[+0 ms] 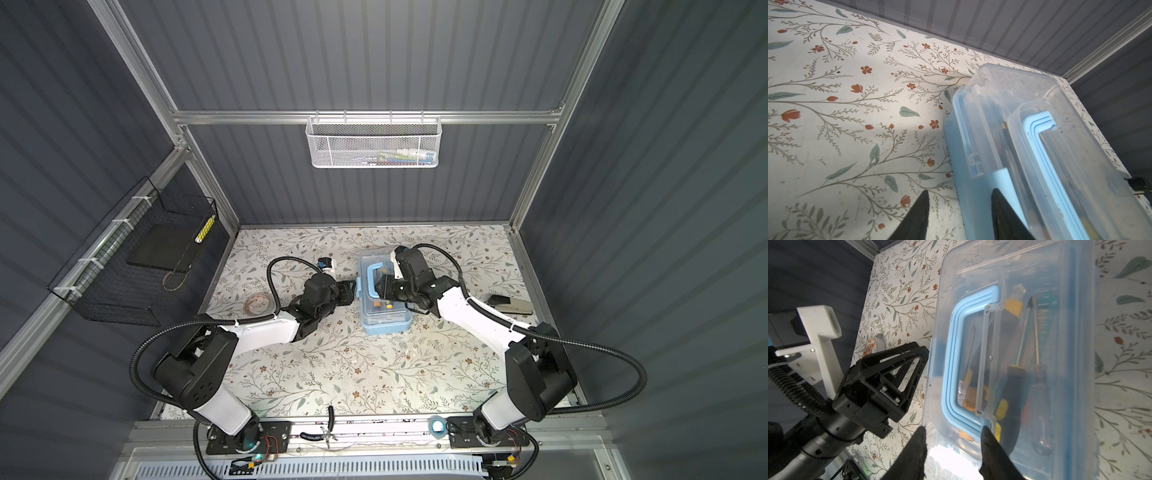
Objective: Pack the tool kit
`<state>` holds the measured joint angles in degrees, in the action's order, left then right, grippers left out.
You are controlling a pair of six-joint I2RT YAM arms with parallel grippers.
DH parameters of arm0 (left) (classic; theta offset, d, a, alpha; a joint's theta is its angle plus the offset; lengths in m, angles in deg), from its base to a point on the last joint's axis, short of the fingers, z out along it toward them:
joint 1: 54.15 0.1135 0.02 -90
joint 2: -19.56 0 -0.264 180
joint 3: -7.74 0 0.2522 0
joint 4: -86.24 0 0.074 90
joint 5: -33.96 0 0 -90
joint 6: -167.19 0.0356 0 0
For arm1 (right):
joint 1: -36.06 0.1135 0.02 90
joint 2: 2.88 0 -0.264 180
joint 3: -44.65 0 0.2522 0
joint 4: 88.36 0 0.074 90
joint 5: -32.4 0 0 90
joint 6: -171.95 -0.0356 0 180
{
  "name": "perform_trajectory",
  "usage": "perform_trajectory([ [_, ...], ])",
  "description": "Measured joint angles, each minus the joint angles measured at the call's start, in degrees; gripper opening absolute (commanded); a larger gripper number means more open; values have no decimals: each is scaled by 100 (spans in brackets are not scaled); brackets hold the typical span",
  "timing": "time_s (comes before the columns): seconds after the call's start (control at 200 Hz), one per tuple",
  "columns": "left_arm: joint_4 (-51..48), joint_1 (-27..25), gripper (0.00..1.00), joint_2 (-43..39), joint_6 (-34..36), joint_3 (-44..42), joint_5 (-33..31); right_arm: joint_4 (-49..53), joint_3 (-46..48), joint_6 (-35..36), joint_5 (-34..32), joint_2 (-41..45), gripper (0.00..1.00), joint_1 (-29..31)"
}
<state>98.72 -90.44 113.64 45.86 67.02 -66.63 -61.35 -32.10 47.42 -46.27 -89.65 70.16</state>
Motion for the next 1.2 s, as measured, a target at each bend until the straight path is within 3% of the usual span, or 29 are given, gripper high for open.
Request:
perform_trajectory([
  [0.38, 227, 0, 41, 0, -227, -17, 262, 0, 2, 2, 7, -57, 45, 0],
  [0.63, 378, -2, 26, 13, -339, -63, 450, 2, 4, 2, 4, -94, 45, 0],
  [1.196, 490, -4, 19, 129, -450, -153, 765, 2, 4, 2, 4, -116, 45, 0],
])
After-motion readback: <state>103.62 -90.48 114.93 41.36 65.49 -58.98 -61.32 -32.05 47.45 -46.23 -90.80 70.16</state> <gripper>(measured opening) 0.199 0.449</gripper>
